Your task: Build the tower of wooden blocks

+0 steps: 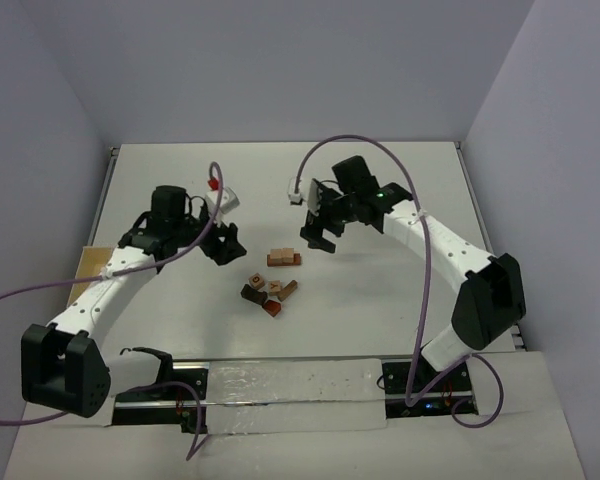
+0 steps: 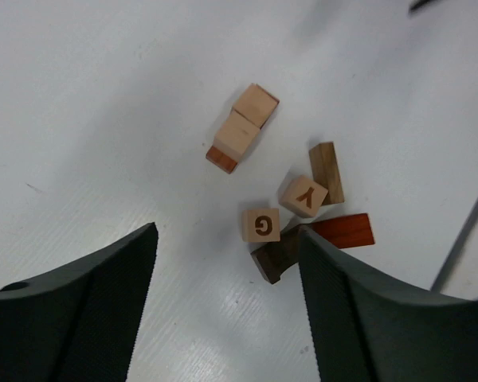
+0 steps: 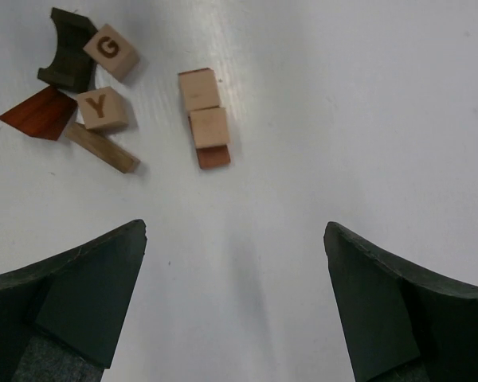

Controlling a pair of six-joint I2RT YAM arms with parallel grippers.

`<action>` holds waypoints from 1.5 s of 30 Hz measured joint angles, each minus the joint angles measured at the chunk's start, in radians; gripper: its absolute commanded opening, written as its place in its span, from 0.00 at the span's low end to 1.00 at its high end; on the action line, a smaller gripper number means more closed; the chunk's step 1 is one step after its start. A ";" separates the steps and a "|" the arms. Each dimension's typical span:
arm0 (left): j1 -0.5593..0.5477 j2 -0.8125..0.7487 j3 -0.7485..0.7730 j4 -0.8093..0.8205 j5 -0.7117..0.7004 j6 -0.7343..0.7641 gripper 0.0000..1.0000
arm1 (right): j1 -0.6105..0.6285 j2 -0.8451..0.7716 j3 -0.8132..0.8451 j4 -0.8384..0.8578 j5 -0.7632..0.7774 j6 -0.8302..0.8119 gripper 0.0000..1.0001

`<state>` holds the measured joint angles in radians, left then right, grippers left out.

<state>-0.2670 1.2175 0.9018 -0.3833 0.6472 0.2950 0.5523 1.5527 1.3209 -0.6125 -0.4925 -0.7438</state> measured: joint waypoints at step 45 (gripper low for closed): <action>-0.350 0.304 -0.073 0.037 -0.408 -0.008 0.44 | -0.214 -0.143 -0.185 0.087 -0.119 0.127 1.00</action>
<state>-0.6167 1.5215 0.8291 -0.3465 0.2390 0.2866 0.3385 1.4097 1.1357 -0.5260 -0.6113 -0.6170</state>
